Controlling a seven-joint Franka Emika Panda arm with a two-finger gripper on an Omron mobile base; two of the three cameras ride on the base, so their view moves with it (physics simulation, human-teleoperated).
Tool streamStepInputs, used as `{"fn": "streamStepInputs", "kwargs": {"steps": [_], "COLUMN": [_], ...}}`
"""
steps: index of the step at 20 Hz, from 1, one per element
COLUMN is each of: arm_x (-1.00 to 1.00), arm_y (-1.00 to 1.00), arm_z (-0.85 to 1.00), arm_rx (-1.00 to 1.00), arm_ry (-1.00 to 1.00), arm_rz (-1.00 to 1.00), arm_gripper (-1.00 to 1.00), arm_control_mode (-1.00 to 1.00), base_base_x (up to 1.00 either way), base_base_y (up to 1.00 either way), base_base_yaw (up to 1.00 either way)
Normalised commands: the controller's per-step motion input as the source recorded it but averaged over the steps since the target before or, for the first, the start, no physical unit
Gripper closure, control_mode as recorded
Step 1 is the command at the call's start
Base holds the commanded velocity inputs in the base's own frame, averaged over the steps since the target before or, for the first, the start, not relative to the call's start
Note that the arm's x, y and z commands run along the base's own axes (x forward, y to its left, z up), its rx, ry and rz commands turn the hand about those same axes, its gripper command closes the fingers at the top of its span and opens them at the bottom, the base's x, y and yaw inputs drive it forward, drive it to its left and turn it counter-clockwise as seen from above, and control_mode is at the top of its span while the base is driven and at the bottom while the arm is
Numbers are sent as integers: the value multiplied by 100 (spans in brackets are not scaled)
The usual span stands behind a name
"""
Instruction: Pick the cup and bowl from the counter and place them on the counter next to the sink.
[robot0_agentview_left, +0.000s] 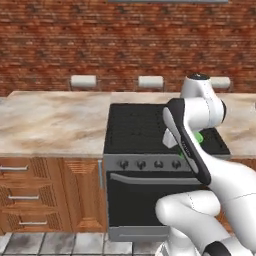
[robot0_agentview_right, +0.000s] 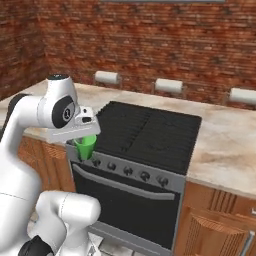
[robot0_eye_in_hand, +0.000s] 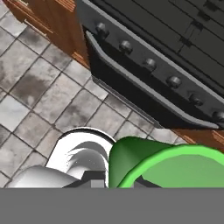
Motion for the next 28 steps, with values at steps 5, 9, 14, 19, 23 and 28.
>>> {"fn": "streamStepInputs", "kwargs": {"steps": [5, 9, 14, 19, 23, 28], "arm_x": [0, 0, 0, 0, 0, 0], "arm_y": [0, 0, 0, 0, 0, 0], "arm_z": [0, 0, 0, 0, 0, 0], "arm_rx": [0, 0, 0, 0, 0, 0], "arm_ry": [0, 0, 0, 0, 0, 0], "arm_rz": [0, 0, 0, 0, 0, 0], "arm_gripper": [100, 100, 100, 100, 100, 100], "arm_control_mode": [100, 100, 100, 100, 100, 100], "base_base_x": [-1, -10, -8, 0, 0, 0], "base_base_y": [41, 41, 49, 43, 11, 0], "base_base_yaw": [82, 81, 76, 75, 70, 64]}}
